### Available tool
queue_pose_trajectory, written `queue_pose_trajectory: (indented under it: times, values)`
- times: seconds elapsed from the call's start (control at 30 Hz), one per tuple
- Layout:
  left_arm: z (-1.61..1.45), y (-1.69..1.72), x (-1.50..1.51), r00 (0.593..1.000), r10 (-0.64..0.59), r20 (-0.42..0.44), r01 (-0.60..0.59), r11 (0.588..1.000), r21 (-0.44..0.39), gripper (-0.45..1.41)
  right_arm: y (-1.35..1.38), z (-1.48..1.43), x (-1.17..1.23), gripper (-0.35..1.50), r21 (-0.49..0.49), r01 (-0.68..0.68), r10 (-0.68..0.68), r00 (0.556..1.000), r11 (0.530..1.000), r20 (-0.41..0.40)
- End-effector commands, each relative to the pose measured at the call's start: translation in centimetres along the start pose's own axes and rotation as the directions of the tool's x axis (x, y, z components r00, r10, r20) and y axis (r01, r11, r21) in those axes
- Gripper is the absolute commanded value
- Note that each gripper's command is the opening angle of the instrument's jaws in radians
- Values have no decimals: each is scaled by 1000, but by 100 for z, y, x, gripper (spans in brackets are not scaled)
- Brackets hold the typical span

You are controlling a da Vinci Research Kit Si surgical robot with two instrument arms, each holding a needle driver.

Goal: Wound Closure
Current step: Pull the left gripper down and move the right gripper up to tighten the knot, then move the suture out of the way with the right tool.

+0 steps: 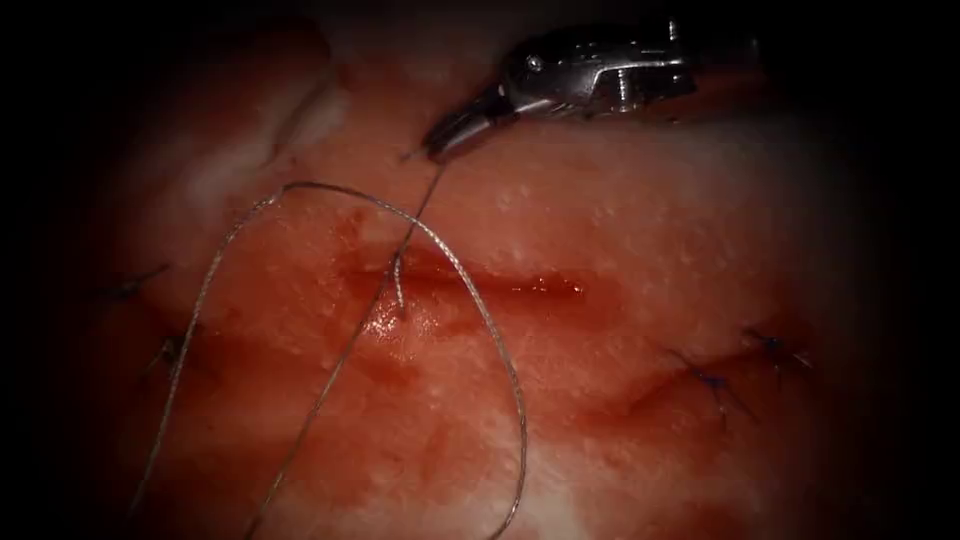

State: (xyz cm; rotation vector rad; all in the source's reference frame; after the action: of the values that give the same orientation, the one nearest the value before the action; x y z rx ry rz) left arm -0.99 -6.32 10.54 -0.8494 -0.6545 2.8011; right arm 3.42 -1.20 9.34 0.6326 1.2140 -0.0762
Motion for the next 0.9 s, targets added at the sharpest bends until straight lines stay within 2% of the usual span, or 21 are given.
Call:
queue_pose_trajectory:
  times: [0.03,0.13,0.17,0.2,0.23,0.33,0.37,0.4,0.47,0.5,0.57,0.6,0.67,0.77,0.9]
  values:
    - [7,4,0,1000,0,-1,0,1000,-5,-43,0,11,-4,-35,0,-2,2,1000,1000,1]
    - [4,1,1,1000,-6,-8,6,1000,-7,-43,-9,20,-5,-35,32,-3,3,1000,999,-14]
    - [-1,-4,4,1000,-8,-19,8,1000,-14,-43,-19,23,-3,-35,54,-16,19,998,998,-60]
    - [-11,-12,9,999,-13,-30,13,1000,5,-43,-28,24,2,44,25,-31,33,996,999,-83]
    - [-16,-17,13,999,-17,-34,17,1000,13,-42,-34,24,5,74,-7,-36,35,995,999,-89]
    - [-35,-38,26,997,-43,-59,45,998,42,-42,-47,18,14,110,-90,-63,52,991,994,-121]
    - [-42,-45,31,996,-51,-68,55,997,53,-42,-50,14,18,116,-119,-77,61,989,990,-133]
    - [-58,-63,43,995,-48,-86,54,996,76,-40,-61,2,25,118,-158,-110,84,983,981,-166]
    - [-72,-80,55,994,-46,-103,56,994,89,-38,-69,-11,32,118,-189,-132,98,978,973,-183]
    - [-82,-95,66,992,-44,-117,56,993,107,-37,-79,-26,38,116,-236,-137,91,976,962,-195]
    - [-90,-110,76,990,-40,-136,57,991,120,-37,-88,-37,41,113,-280,-154,96,973,948,-209]
    - [-95,-125,86,989,-44,-141,63,989,135,-37,-101,-43,40,113,-322,-175,103,968,930,-228]
    - [-94,-145,94,988,-46,-146,68,987,146,-37,-123,-35,34,113,-354,-192,105,962,915,-251]
    - [-88,-160,97,988,-51,-144,73,986,152,-37,-141,-16,30,69,-321,-184,104,963,929,-250]
    - [-80,-182,99,986,-62,-156,87,984,157,-35,-149,16,41,52,-332,-190,108,962,924,-249]
